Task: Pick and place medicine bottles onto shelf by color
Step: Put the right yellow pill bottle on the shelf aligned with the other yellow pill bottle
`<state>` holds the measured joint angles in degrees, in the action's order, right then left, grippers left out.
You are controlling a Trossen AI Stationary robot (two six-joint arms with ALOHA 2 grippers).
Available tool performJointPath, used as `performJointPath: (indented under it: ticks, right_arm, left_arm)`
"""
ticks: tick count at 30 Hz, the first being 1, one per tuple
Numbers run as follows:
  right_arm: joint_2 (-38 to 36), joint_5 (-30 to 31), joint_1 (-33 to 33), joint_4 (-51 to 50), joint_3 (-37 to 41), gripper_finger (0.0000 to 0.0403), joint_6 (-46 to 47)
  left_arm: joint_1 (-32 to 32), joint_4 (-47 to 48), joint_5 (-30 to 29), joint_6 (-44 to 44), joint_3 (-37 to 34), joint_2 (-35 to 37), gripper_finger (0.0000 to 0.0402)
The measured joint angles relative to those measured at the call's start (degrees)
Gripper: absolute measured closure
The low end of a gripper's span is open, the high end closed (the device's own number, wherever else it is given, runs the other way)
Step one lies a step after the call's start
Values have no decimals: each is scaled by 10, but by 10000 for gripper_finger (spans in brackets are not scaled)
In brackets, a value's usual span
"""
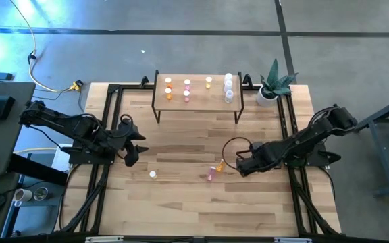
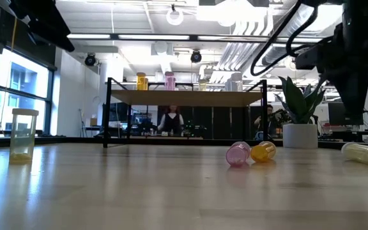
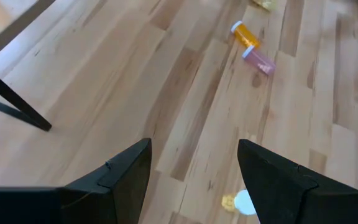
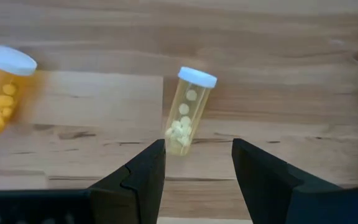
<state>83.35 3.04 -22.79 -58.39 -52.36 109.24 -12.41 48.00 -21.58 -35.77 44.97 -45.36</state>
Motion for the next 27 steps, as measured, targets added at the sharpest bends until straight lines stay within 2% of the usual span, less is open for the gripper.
performJointPath:
  ticks: [27]
  right_arm:
    - [131,0,0,67,0,226,18]
  left_arm:
    - [-2,-3,-1,-2,0,0,174]
